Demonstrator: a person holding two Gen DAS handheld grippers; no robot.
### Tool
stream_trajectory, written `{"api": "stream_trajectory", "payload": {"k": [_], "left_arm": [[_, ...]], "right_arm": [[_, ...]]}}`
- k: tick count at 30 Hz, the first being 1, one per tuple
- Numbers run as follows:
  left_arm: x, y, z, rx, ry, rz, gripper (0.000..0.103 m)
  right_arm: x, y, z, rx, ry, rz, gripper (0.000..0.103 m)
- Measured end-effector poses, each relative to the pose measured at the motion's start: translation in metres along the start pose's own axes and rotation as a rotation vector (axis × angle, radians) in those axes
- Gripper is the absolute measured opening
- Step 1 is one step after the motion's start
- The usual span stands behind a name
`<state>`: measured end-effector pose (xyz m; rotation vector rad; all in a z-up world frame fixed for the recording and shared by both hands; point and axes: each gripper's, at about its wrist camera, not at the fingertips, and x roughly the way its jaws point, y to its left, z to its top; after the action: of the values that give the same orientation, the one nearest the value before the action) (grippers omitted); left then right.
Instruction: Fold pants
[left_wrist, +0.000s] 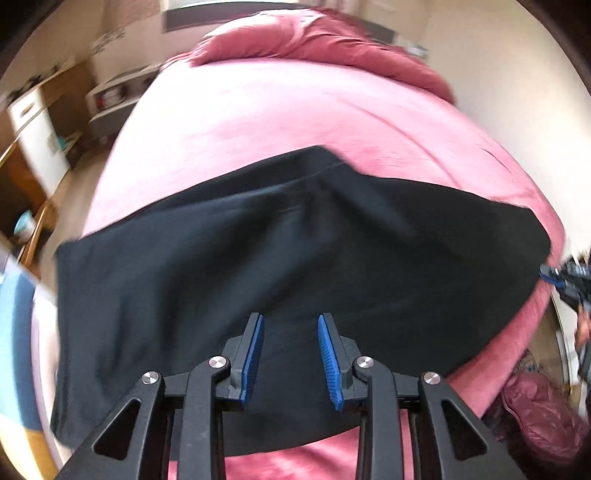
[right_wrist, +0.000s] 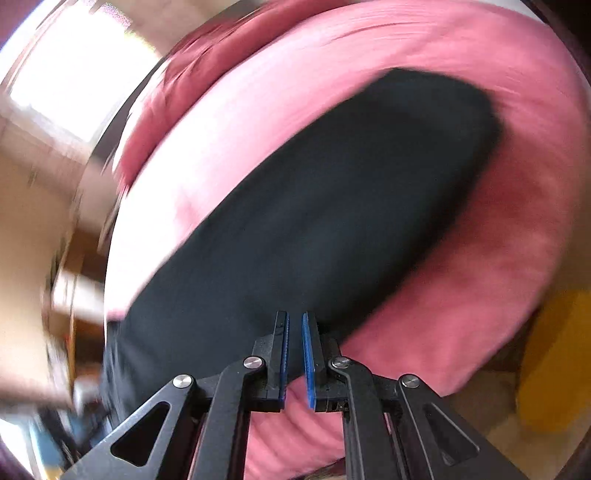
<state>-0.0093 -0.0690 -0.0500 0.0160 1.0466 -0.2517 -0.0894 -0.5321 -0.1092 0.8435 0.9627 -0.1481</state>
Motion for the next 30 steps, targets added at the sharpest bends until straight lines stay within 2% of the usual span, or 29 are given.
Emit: {"api": "stream_trajectory", "payload": {"k": [2,3,5,8,12,13,14,16,18,20,23,25,30], "left_arm": [[0.003,-0.022,0.003,0.054,-0.002,-0.04,0.031],[0.004,-0.031,0.001,0.069,0.002,-0.058,0.031],[0.01,-0.037,-0.001,0.088,0.017,-0.08,0.031],[0.016,-0.054,-0.007,0.098,0.047,-0.105,0.031],[0.025,-0.061,-0.007,0.096,0.06,-0.128,0.031],[0.027,-0.064,-0.008,0.105,0.065,-0.119,0.031],[0.029,-0.065,-0.008,0.113,0.07,-0.09,0.031],[0.046,-0.062,-0.003,0.111,0.091,-0.042,0.031],[0.055,-0.058,-0.004,0.073,0.118,-0.028,0.031],[0.056,-0.053,-0.005,0.032,0.118,-0.045,0.031],[0.06,-0.055,-0.003,0.046,0.125,-0.038,0.034],[0.061,-0.057,-0.003,0.052,0.125,-0.041,0.037],[0.065,-0.06,-0.001,0.028,0.123,-0.056,0.038]], "right_arm": [[-0.01,-0.031,0.015,0.128,-0.053,-0.002,0.014],[-0.016,-0.045,0.022,0.184,-0.082,-0.014,0.023],[-0.018,-0.064,0.032,0.252,-0.126,-0.033,0.031],[-0.023,-0.096,0.053,0.347,-0.159,-0.009,0.031],[-0.015,-0.111,0.07,0.399,-0.175,-0.002,0.031],[-0.018,-0.118,0.076,0.409,-0.179,-0.006,0.029],[-0.02,-0.122,0.08,0.404,-0.189,-0.013,0.016],[-0.018,-0.118,0.086,0.361,-0.196,-0.067,0.014],[-0.014,-0.119,0.085,0.365,-0.195,-0.069,0.014],[-0.016,-0.123,0.083,0.398,-0.204,-0.037,0.015],[-0.025,-0.141,0.076,0.427,-0.206,0.015,0.024],[-0.029,-0.145,0.072,0.43,-0.213,0.023,0.027],[-0.032,-0.159,0.09,0.452,-0.246,0.041,0.033]]}}
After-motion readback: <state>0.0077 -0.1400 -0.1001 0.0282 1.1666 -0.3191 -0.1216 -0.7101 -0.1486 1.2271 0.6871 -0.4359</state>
